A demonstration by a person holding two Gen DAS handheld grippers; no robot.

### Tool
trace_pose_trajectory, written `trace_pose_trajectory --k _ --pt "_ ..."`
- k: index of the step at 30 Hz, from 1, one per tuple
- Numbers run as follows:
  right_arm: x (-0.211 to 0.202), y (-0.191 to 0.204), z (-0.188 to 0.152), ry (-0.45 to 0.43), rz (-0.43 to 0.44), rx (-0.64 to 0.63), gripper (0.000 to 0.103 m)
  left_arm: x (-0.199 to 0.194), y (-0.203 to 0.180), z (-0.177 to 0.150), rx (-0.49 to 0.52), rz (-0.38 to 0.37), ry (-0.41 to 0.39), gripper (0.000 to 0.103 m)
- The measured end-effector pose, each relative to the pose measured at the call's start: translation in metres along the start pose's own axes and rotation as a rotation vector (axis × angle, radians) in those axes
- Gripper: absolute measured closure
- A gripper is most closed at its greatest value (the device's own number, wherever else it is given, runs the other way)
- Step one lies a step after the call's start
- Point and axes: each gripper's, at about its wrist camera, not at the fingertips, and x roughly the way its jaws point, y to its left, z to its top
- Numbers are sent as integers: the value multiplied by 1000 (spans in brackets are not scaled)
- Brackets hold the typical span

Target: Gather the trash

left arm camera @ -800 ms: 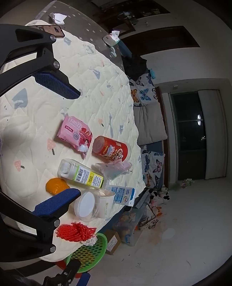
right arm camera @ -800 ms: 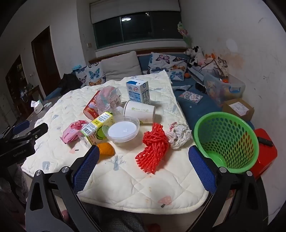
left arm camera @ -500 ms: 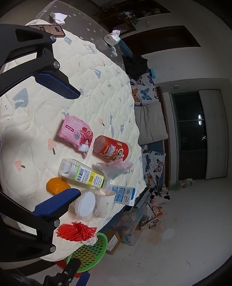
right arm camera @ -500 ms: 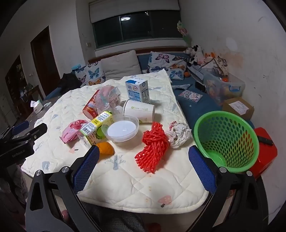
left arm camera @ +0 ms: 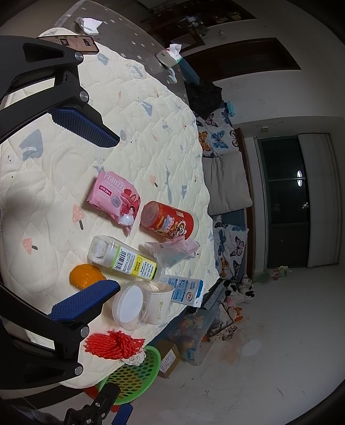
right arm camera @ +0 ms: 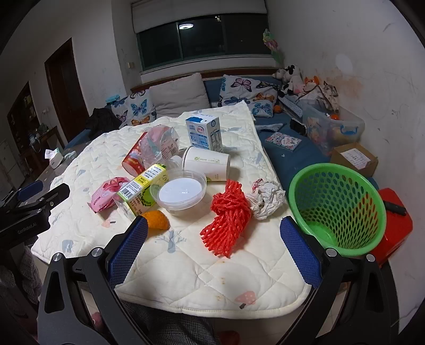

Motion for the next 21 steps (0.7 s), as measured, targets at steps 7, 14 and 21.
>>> trace_pose_trajectory --k 7,14,21 --pt "2 -1 0 2 2 3 4 2 0 -1 1 0 2 6" --pt "3 0 0 1 0 2 4 2 0 -1 0 0 4 6" --pt "4 1 0 5 1 2 4 10 -1 -7 -2 0 16 6"
